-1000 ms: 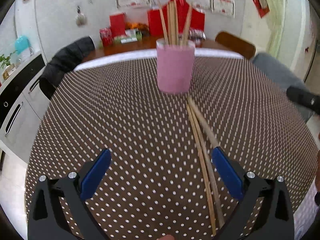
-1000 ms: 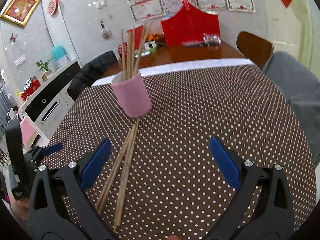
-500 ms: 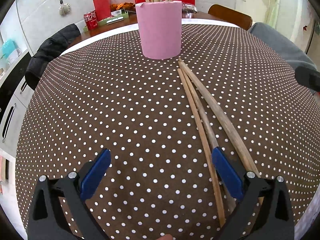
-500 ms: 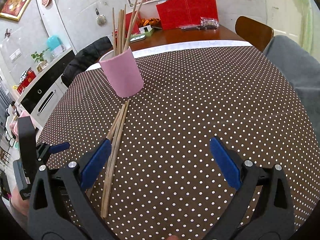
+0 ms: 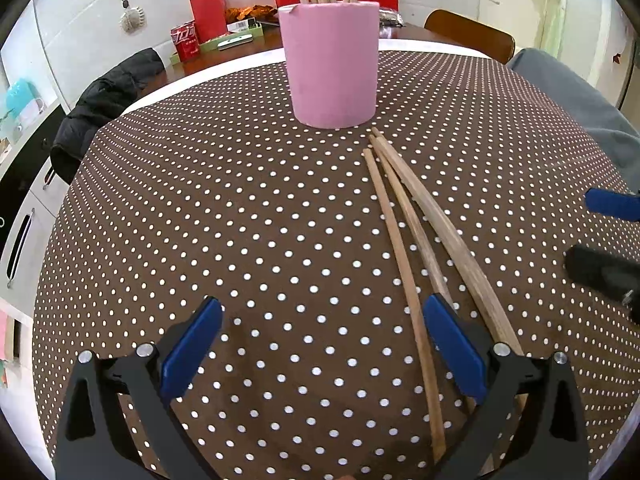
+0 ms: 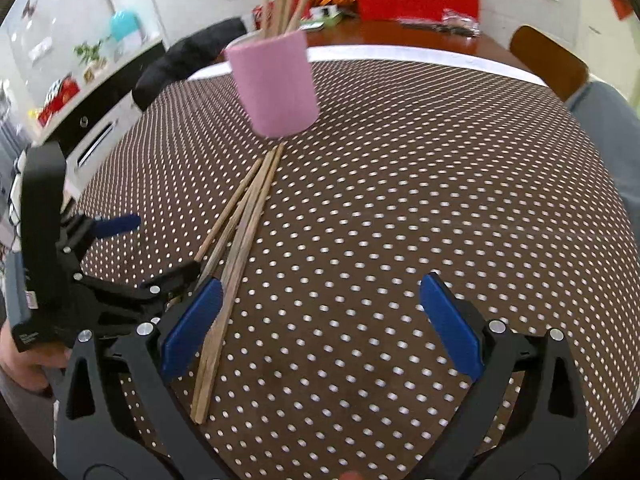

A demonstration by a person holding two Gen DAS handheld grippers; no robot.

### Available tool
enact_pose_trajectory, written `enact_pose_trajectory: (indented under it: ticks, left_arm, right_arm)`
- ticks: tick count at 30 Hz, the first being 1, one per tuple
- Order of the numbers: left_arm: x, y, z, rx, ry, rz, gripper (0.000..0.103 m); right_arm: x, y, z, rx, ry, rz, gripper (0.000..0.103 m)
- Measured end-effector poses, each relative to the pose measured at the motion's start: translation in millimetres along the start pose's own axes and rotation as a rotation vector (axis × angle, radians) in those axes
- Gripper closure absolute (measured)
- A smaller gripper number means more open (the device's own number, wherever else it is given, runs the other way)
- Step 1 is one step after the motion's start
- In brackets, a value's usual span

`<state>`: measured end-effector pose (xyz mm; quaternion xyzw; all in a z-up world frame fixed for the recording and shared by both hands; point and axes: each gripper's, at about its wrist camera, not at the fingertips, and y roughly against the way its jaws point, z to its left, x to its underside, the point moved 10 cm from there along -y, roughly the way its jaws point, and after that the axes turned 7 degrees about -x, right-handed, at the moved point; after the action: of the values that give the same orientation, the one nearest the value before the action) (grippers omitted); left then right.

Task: Organize utensils
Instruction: 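Move both open tools back down to the chopstick pile, then close the right tool on a chopstick while the left tool grasps another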

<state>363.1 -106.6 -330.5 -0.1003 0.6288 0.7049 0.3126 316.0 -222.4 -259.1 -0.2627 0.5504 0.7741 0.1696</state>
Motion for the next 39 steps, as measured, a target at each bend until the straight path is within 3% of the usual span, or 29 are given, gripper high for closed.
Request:
enact_pose_trajectory:
  ticks: [9,15,25,26,29,31,33,37,38,39]
  left_arm:
    - [9,0,29,-0.005,0.047,-0.008,0.004]
    - [9,-5,39,0.018,0.064,-0.011,0.004]
    - [10,-6,50,-0.002,0.059,-0.009,0.004]
    - [9,-7,50,-0.004,0.053,-0.008,0.004]
    - [2,-7,44,-0.018,0.020,-0.010,0.004]
    - [-5,-7,38,-0.016,-0.001,-0.010,0.004]
    - [-11,-11,30,-0.011,-0.036,0.006,0.004]
    - [-21,-17,18,0.006,-0.086,0.043,0.005]
    - [-23,-17,16,0.029,-0.085,0.051,0.016]
    - [-24,-16,11,0.086,-0.076,0.067,0.034]
  right_arm:
    - [0,-46,15,0.078,0.085,0.099,0.006]
    - [-6,-51,12,0.140,0.095,0.091,0.006]
    - [-10,-63,10,0.145,0.104,0.117,0.008]
    - [-10,-64,11,0.142,0.105,0.113,0.009]
    - [-11,-62,18,0.118,0.107,0.102,0.029]
    - [-14,-61,23,0.109,0.120,0.100,0.054]
    - [-15,-59,24,0.106,0.122,0.109,0.062]
    - [-19,-60,16,0.084,0.108,0.139,0.063]
    - [-20,-61,16,0.086,0.112,0.142,0.063]
    - [-23,-62,13,0.085,0.117,0.142,0.063]
